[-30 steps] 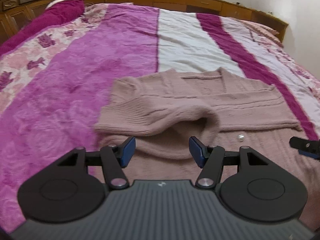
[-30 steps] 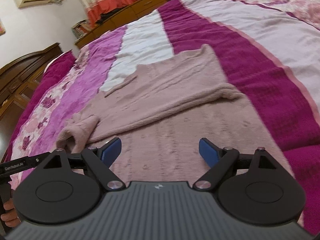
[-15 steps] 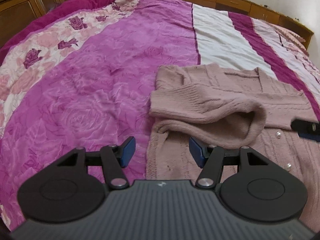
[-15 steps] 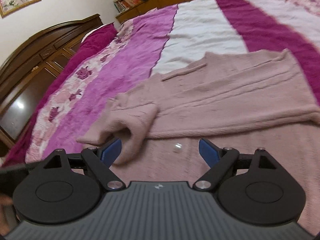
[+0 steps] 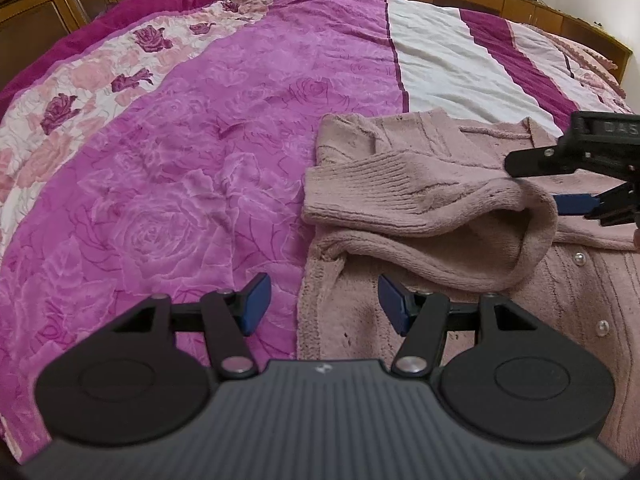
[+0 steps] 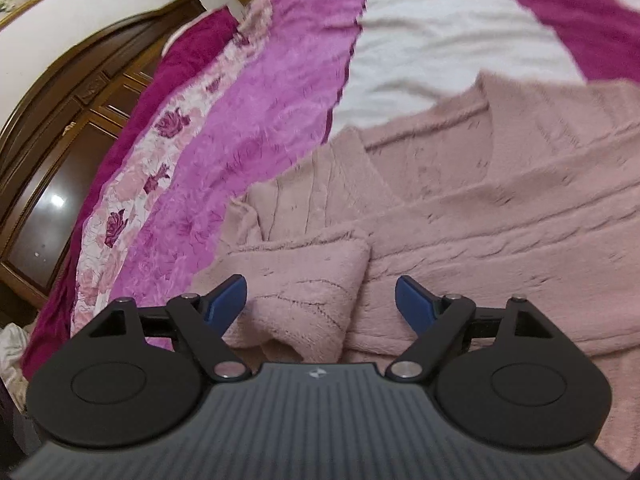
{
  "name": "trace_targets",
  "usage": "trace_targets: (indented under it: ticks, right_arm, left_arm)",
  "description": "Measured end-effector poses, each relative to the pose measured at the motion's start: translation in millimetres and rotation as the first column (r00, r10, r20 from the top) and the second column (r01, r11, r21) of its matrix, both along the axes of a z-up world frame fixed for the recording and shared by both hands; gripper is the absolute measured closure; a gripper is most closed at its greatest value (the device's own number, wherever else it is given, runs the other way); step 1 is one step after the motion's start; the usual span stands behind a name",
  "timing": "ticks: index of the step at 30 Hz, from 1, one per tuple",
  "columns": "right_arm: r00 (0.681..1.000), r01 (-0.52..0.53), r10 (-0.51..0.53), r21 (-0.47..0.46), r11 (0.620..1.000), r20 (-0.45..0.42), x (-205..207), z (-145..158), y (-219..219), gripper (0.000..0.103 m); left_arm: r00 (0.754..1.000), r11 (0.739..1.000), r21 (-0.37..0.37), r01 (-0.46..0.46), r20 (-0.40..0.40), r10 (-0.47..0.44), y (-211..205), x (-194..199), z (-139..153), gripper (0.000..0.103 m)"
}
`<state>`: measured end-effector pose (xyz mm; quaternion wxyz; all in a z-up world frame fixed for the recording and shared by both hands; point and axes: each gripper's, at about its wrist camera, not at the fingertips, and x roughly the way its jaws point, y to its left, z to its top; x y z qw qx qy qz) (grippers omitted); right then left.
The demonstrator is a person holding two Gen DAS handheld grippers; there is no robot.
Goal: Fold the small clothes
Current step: 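Grasp the folded sleeve cuff with the right gripper, lift and release it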
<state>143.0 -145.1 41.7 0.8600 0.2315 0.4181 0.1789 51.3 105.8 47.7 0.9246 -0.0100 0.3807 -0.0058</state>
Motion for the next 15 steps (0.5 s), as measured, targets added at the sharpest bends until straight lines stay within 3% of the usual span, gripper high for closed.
trace_targets:
  ticks: [2,5,7,10,12,15]
  right_arm:
    - [0.999,-0.024,0.024,0.011,1.0,-0.034,6,-6,5,0.031]
    - [0.997,-0.049,0.049,0.007,0.999,-0.051,11,-10,15,0.057]
    - [0.997,-0.067,0.067,-0.012,0.998,-0.036,13,-7,20,0.083]
    - [0.996,-0.094,0.094,-0.029,0.995,0.004,18,6,25,0.091]
    - [0.989,-0.116,0.122,-0.067,0.991,0.088,15,27,30,0.091]
    - [0.952,-0.124,0.164,-0.165,0.979,0.259,1,60,37,0.091]
  left_arm:
    - [1.0,1.0,0.0,-0.004,-0.003,0.004,1,3,-2,0.042]
    - [1.0,1.0,-0.006,-0.012,-0.003,0.012,2,9,-6,0.042]
    - [1.0,1.0,-0.001,-0.018,0.002,0.018,2,15,-8,0.042]
    - [0.999,0.998,0.035,-0.053,0.007,0.052,1,23,-12,0.042]
    - [0.997,0.996,0.042,-0.075,0.013,0.075,3,25,-14,0.042]
    - [0.995,0.995,0.025,-0.1,0.02,0.1,8,27,-17,0.039]
